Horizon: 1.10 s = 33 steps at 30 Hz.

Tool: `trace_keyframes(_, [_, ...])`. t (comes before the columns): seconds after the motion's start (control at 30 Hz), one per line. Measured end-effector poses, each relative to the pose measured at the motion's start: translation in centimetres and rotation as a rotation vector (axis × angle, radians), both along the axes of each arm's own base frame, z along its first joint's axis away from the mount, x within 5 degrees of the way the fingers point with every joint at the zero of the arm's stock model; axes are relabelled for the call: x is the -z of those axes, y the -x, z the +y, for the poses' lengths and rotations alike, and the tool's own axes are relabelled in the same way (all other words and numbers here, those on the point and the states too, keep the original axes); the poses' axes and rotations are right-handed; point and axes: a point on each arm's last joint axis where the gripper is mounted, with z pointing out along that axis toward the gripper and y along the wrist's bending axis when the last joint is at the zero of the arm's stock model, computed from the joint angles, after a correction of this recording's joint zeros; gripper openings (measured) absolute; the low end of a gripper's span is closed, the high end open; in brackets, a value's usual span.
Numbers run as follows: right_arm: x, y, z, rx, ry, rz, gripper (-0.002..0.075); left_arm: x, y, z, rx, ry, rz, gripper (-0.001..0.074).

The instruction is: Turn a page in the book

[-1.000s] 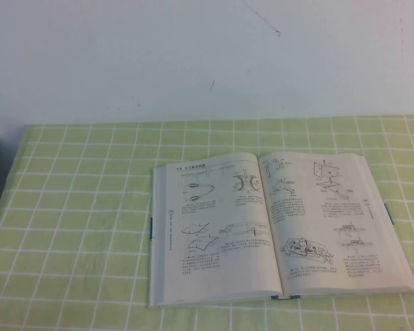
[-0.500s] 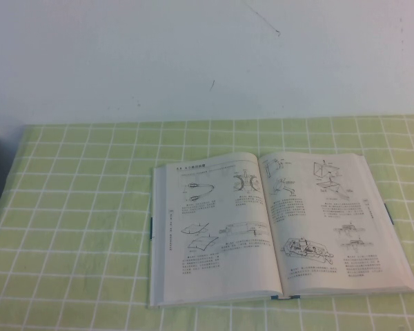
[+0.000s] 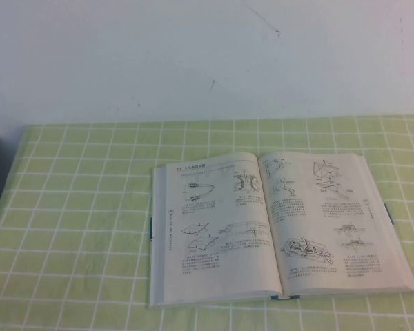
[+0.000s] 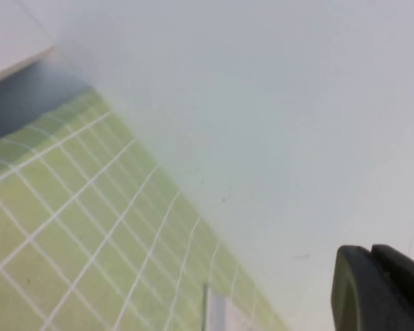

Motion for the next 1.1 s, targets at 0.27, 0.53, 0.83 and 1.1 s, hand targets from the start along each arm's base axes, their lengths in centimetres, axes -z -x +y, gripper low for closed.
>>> trace_keyframes(0.27, [-0.4,-0.1,-0.3,0.026,0.093,-0.063,-0.0003,-0.4,0.0,0.5,-0.057,0.017,-0.046,-0.0004])
trace_keyframes(0.53, [-0.5,-0.1,-0.4,0.025,0.188,-0.092,-0.0003,-0.4,0.0,0.5,-0.056,0.016,-0.047,-0.0004])
trace_keyframes(0.83, [-0.4,-0.6,-0.3,-0.014,0.342,-0.057,-0.0003,-0.2,0.0,0.1,-0.009,-0.137,-0.024,-0.0004])
trace_keyframes(1.1, [-5.9,-4.3,-0.1,-0.216,0.735,0.107,-0.0003,-4.6,-2.2,-1.0,0.194,-0.467,0.140,-0.0004])
